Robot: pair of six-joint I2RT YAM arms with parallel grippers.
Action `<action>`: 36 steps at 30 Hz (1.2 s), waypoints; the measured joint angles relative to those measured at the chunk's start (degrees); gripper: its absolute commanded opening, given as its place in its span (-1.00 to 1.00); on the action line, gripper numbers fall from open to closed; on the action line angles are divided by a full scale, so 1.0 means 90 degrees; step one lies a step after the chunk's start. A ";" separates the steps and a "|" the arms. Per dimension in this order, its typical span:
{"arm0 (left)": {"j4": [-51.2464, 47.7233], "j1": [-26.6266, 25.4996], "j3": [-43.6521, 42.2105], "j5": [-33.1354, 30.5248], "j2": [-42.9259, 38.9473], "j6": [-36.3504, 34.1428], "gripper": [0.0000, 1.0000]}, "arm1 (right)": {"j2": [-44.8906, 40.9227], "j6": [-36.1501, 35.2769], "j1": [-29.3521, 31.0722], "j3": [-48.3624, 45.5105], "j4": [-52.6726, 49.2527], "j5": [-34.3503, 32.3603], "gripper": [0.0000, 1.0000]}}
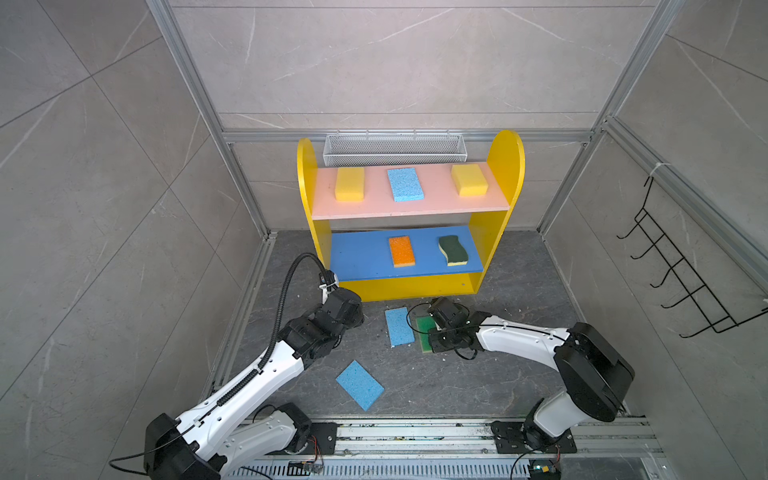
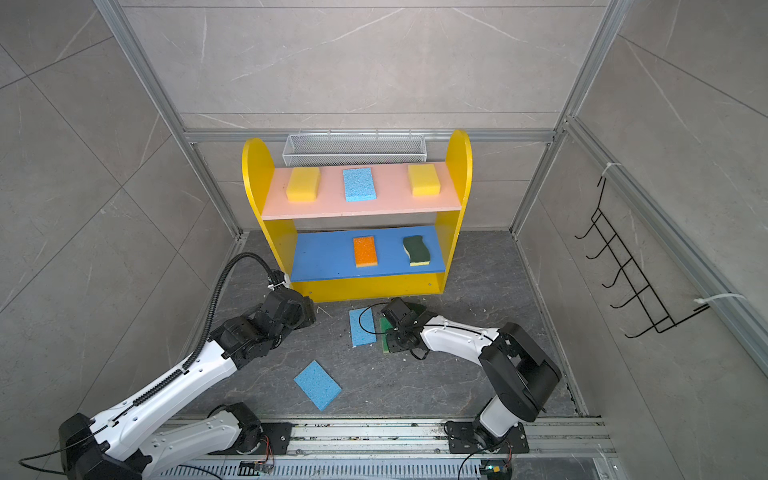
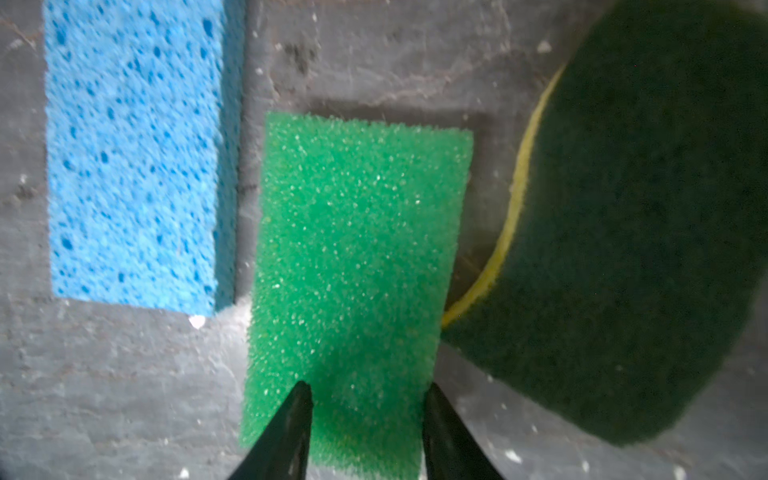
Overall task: Place and organize the cleaning sponges onto the shelf
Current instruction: 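Shift the right gripper over the bright green sponge on the floor, then lower the right gripper and close it on the bright green sponge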
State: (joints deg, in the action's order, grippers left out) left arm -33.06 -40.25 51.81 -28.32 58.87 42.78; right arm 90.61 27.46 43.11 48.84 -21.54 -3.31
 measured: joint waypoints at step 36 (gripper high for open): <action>-0.0352 -0.0032 -0.0100 -0.0002 -0.0401 0.0160 0.49 | -0.0682 0.0321 0.0495 -0.0306 -0.0678 0.0109 0.79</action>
State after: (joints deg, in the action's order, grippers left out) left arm -36.23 -40.53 50.92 -28.34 55.27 44.23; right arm 84.47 30.35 47.57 46.09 -27.64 -2.33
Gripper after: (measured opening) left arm 0.741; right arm 0.882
